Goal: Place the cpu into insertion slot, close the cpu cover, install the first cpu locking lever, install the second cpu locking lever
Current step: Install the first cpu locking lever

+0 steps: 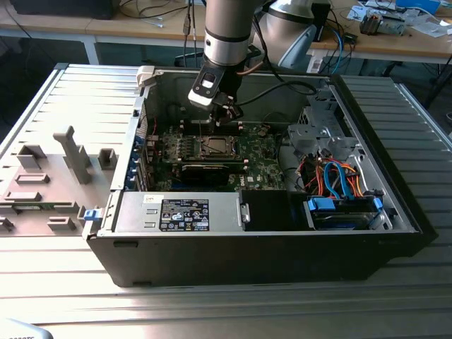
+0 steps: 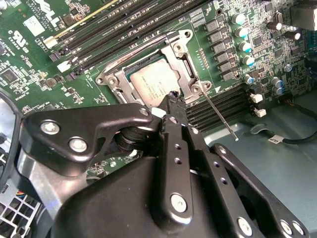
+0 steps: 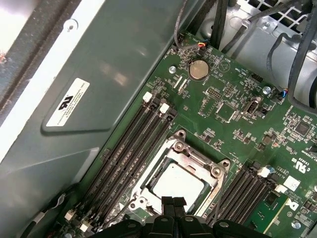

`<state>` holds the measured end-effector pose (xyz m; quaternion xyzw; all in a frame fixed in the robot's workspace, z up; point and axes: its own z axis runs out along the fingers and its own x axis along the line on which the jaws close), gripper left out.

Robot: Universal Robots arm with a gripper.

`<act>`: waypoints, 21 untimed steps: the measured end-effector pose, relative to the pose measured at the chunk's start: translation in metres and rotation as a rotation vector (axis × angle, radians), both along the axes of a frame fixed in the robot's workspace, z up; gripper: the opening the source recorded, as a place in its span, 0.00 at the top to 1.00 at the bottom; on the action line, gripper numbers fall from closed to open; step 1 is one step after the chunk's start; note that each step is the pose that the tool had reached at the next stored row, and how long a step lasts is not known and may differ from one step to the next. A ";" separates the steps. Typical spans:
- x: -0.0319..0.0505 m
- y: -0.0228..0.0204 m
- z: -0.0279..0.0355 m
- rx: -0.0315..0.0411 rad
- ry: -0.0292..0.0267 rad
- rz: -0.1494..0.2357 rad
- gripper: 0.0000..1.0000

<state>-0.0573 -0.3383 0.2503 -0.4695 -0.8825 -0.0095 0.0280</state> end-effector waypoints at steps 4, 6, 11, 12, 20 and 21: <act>0.0000 0.0000 0.0000 0.0000 0.0000 0.002 0.89; 0.0000 0.0000 0.0000 0.0000 0.0000 0.003 0.89; 0.0000 0.0000 0.0000 0.0000 0.0001 0.007 0.89; 0.0000 0.0000 0.0000 0.0000 0.0000 0.007 0.89; 0.0000 0.0000 0.0000 0.0000 0.0000 0.021 0.89; 0.0000 0.0000 0.0000 0.0000 0.0000 0.023 0.89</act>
